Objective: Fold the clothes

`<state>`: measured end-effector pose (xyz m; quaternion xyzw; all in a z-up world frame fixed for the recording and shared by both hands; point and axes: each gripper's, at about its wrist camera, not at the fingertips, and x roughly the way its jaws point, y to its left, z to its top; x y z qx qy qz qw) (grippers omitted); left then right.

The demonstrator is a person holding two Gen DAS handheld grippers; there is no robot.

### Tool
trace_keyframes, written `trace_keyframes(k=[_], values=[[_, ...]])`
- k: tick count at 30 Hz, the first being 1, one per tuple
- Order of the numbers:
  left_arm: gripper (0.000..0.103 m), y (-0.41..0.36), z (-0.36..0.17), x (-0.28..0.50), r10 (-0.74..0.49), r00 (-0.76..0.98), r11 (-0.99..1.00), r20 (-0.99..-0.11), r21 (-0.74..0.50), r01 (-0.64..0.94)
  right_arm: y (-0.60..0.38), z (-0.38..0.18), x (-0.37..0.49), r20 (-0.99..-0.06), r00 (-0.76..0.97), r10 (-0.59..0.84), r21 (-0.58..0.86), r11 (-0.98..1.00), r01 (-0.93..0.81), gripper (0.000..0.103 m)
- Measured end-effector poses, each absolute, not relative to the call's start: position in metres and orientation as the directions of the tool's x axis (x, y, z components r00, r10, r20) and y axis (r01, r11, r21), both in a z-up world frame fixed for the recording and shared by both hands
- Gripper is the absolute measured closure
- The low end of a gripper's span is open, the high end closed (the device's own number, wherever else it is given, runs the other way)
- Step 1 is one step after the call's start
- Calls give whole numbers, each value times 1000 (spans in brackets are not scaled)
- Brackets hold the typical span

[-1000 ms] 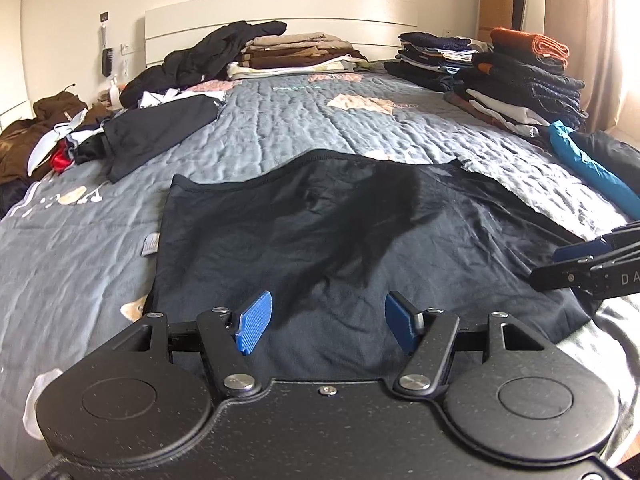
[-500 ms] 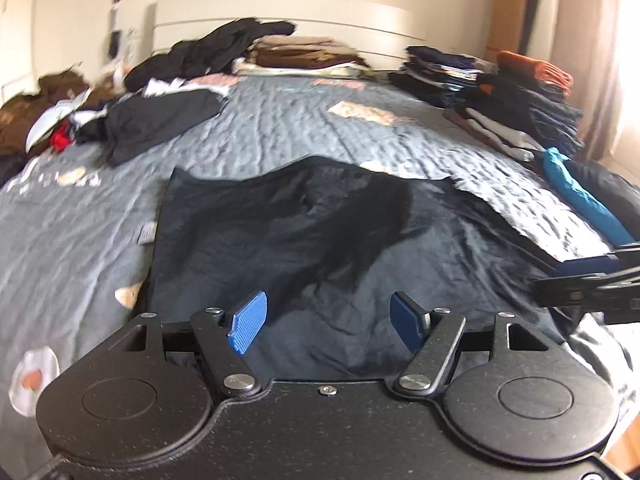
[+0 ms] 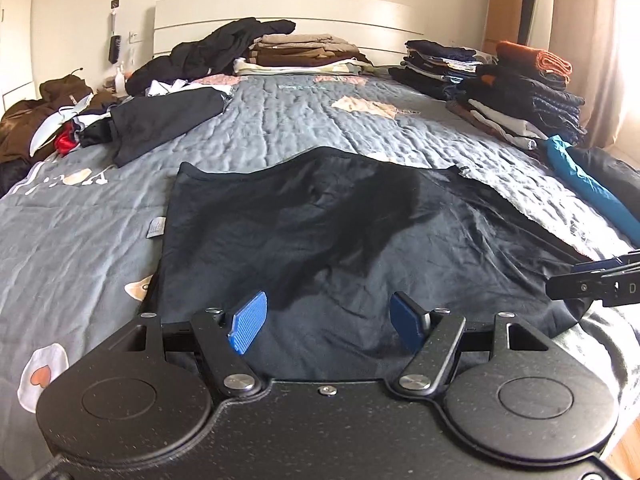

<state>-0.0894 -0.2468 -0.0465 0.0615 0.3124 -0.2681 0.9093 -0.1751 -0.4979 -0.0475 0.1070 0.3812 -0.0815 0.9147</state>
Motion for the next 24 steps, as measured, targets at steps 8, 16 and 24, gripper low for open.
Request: trace_keyframes(k=[8,16,24], values=[[29,-231,-24,-81,-455,677,867,-578,-115,484,-473,-25,-171,-700,711,-74,132,964,230,46],[29,-234,-30,-68,-414,687,881,-597,-74,467,-461,-28,-160,-722,687,-77,77,979,191,44],[28,-238,-39,-66,-405,667,872,-626,-44,488,-472,-27,-151,-734,673,-87,98,968,232,44]])
